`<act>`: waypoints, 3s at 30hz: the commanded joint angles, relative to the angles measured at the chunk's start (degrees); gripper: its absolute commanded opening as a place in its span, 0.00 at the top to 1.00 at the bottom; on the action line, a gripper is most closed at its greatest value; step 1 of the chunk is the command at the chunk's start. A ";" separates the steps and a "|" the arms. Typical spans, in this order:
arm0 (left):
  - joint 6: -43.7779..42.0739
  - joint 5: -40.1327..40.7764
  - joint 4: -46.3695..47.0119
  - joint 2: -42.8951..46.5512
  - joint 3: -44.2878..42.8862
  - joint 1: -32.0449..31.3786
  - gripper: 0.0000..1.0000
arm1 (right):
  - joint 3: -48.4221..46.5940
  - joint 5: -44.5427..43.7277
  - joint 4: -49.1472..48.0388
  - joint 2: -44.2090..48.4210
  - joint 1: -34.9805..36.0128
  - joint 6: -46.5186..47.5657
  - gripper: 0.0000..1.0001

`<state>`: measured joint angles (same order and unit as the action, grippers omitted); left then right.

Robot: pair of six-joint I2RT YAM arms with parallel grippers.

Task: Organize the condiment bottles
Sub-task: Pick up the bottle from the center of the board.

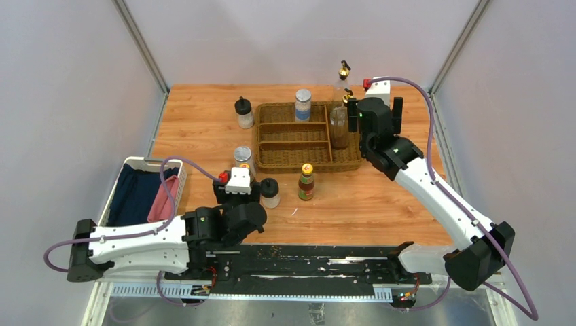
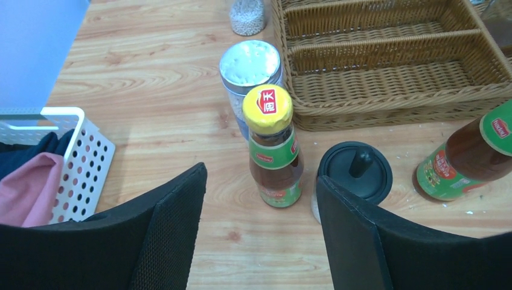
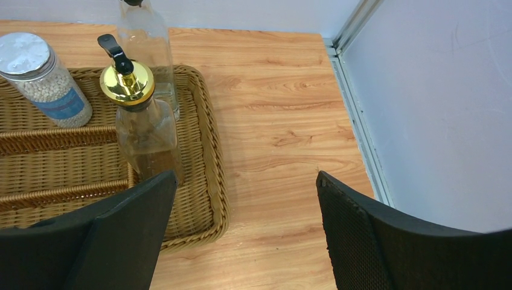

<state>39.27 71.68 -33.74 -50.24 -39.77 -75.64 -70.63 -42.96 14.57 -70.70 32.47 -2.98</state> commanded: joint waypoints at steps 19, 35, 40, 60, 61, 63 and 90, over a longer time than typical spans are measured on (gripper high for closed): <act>-17.94 6.46 33.34 2.02 11.62 -0.48 0.28 | 2.02 -0.09 -2.20 0.48 -0.43 0.60 0.10; -17.59 1.25 30.83 -6.62 3.84 5.41 0.27 | 1.03 0.69 -3.54 -1.37 -0.49 0.75 0.10; -21.00 -3.97 29.66 -3.52 0.41 7.33 0.27 | 0.89 0.77 -3.54 -1.54 -0.48 0.85 0.10; -6.67 -31.27 -13.18 -11.03 -31.49 24.04 0.34 | -0.43 1.51 -2.83 -1.33 -0.22 0.74 0.10; -6.06 -34.12 -14.25 -12.05 -31.88 26.16 0.35 | -0.32 1.48 -2.80 -1.10 -0.25 0.78 0.10; -5.15 -37.78 -14.95 -12.68 -31.47 28.88 0.39 | -0.02 1.24 -2.80 -0.83 -0.21 0.94 0.10; -1.65 -49.03 -20.40 -16.22 -27.37 35.38 0.41 | 1.02 2.24 -3.06 -0.47 -0.12 0.37 0.10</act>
<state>36.88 22.81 -52.99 -66.50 -68.51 -40.58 -69.58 -41.32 11.60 -71.96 32.47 -2.90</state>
